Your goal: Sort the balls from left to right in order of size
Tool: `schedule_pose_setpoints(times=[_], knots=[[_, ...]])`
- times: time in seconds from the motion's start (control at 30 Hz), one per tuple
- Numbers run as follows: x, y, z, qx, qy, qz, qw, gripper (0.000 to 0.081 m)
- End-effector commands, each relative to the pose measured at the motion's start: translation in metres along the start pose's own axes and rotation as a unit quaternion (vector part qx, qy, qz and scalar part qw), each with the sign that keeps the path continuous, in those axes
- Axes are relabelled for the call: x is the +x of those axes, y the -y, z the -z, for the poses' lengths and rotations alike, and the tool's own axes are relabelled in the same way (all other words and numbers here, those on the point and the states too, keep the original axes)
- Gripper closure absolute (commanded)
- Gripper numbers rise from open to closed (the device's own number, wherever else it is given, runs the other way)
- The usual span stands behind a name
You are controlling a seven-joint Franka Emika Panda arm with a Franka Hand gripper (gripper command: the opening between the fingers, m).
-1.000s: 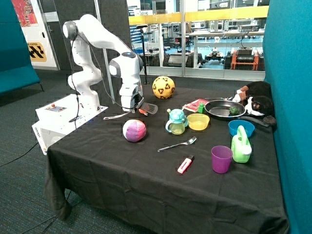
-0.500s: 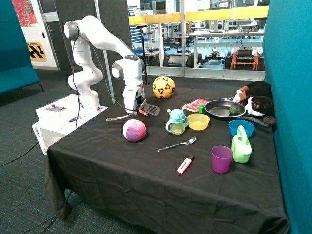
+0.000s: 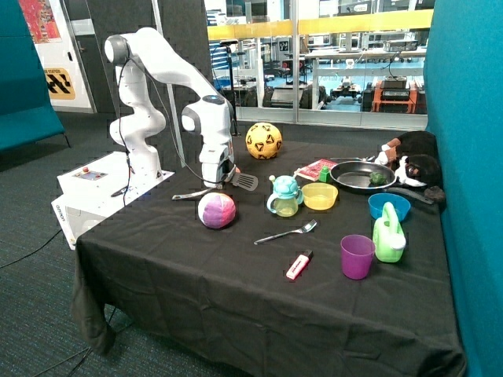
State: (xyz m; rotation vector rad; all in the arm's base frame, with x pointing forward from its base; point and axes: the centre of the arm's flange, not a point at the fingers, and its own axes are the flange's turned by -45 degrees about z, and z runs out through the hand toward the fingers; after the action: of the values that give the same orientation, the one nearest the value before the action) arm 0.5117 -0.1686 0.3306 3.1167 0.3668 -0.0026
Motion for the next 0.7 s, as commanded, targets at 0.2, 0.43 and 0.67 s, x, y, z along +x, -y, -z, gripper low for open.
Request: schedule_pose_setpoints(times=[0.2, 0.43, 0.67], knots=[[0.0045, 0.0083, -0.0151, 0.00156, -0.0010, 0.005, 1.0000, 0.0808], [0.0082, 0.0108, -0.0183, 0.00157, -0.0010, 0.001, 1.0000, 0.0808], [0.0089, 0.0131, -0.0215, 0.00157, -0.0010, 0.000, 1.0000, 0.0808]])
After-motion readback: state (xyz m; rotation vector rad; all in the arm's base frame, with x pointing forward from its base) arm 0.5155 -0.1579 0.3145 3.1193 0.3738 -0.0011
